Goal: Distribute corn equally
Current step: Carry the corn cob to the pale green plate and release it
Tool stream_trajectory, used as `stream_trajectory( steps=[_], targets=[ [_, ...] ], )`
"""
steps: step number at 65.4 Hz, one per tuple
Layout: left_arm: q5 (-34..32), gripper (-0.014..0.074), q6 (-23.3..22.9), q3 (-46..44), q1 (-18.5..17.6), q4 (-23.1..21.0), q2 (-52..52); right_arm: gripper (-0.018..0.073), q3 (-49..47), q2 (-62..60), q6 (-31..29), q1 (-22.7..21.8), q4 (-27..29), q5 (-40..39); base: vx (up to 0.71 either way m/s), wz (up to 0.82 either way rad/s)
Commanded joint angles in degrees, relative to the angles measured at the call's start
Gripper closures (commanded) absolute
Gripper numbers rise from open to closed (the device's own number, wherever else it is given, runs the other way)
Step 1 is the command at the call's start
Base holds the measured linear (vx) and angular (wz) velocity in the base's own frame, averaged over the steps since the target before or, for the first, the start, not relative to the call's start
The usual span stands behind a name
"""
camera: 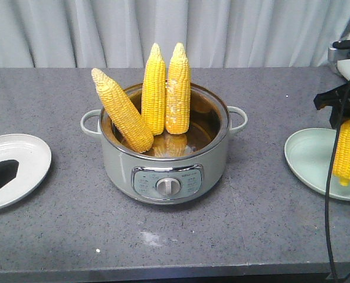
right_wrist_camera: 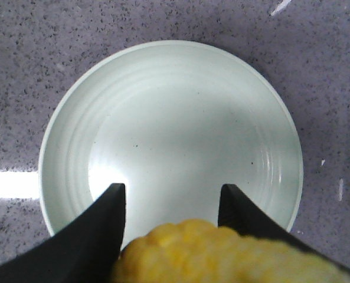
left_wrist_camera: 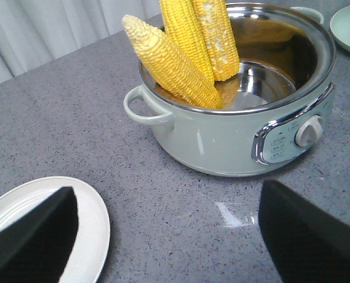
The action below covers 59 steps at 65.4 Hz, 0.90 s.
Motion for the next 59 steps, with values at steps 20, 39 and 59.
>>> stream_trajectory(
  steps=[20, 39, 59],
  targets=[
    [-3.6, 0.001, -0.1, -1.7, -0.3, -0.5, 0.0, 0.03, -5.8, 4.6, -1.0, -0.3, -4.7, 2.9, 0.0, 0.0],
    [-3.6, 0.001, -0.1, -1.7, -0.3, -0.5, 0.0, 0.028, -5.8, 7.8, -0.9, -0.3, -5.0, 2.2, 0.0, 0.0],
    [-3.6, 0.001, -0.1, -1.7, -0.3, -0.5, 0.0, 0.0023, -5.8, 8.3, -0.1, -0.3, -4.9, -1.1, 0.0, 0.0]
  ],
)
